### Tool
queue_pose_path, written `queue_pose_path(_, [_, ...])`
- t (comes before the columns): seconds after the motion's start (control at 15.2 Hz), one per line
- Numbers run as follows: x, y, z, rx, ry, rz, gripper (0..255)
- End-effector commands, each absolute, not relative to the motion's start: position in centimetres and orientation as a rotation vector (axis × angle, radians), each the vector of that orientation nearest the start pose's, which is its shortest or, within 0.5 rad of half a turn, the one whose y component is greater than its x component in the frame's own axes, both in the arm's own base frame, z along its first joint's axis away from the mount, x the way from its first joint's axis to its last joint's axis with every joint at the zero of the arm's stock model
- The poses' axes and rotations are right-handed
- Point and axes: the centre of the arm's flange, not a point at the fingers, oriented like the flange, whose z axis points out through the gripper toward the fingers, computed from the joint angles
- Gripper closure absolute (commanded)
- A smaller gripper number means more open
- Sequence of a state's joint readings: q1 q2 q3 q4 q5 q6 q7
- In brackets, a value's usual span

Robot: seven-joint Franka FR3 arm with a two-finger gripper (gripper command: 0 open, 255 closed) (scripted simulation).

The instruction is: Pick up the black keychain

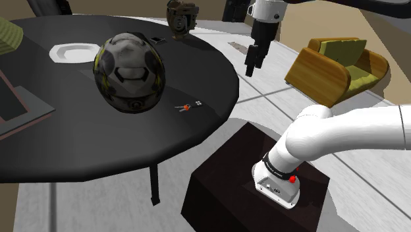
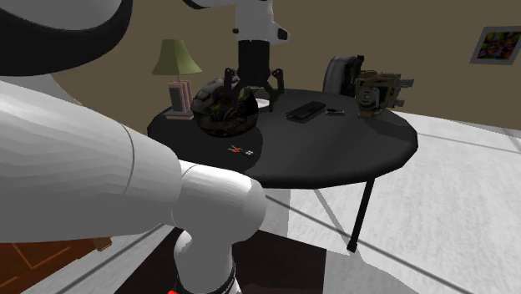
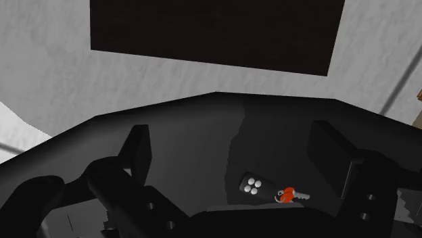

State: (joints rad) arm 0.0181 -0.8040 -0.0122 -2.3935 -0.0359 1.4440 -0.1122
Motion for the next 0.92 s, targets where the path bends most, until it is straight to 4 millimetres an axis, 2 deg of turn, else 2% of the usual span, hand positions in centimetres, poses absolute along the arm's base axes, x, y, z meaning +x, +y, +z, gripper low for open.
queue_pose_path(0.0, [28.7,-0.4,56.8,-3.147,-0.19,0.232,0])
queue_pose_path(0.4, [34.0,1.7,51.7,-3.106,-0.592,0.203,0])
queue_pose_path(0.86, [39.5,5.8,45.9,-2.994,-1.051,0.165,0])
